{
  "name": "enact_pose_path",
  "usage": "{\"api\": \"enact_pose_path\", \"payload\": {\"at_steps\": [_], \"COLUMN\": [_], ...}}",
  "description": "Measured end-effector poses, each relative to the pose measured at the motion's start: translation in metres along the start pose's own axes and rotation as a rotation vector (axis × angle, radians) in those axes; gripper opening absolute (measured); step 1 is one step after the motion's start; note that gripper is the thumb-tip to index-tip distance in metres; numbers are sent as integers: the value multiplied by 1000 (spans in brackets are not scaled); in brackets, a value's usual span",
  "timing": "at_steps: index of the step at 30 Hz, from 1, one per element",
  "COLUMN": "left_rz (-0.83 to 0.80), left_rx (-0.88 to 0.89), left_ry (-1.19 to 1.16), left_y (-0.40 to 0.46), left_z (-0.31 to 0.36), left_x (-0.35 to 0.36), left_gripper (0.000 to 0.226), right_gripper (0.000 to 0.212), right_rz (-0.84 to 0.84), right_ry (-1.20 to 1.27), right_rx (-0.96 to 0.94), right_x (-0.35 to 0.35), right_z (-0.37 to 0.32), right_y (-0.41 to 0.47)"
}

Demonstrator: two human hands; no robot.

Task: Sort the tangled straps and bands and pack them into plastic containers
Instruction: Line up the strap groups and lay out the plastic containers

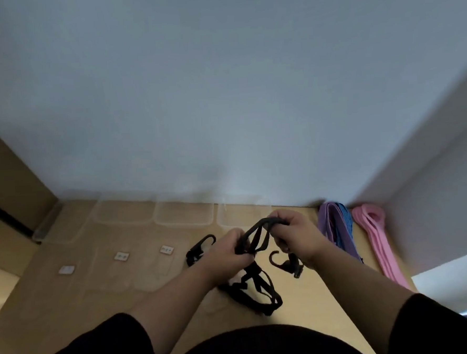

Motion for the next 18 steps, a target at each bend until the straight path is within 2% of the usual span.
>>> {"api": "enact_pose_path", "payload": {"at_steps": [2,6,12,16,18], "left_rz": [-22,33,100,151,149], "left_rx": [35,115,338,412,442], "left_ry": [-95,-91,-135,-146,-164], "left_y": [-7,-23,-65,-72,-76], "left_z": [22,75,176,223,239], "left_x": [-4,-19,-49,-62,-61], "left_gripper": [29,14,14,22,36], "right_gripper": [9,22,45,50,67], "right_rz": [26,125,174,113,12], "right_ry": [23,54,31,62,143], "right_rx": [-72,-197,-229,-306,-336], "right_x": [-3,-8,-15,-9,4], "right_z": [-29,-75,-94,-84,-79], "right_y": [1,0,-10,-21,-27]}}
Point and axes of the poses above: each hand's wrist, its own y-axis towards the middle knuckle, its own x-axis out of the palm, z = x × y, the point moved 5 cm from there along y, towards the middle knuckle, and after that the axes turned 10 degrees about -x, right-handed, at the moved point
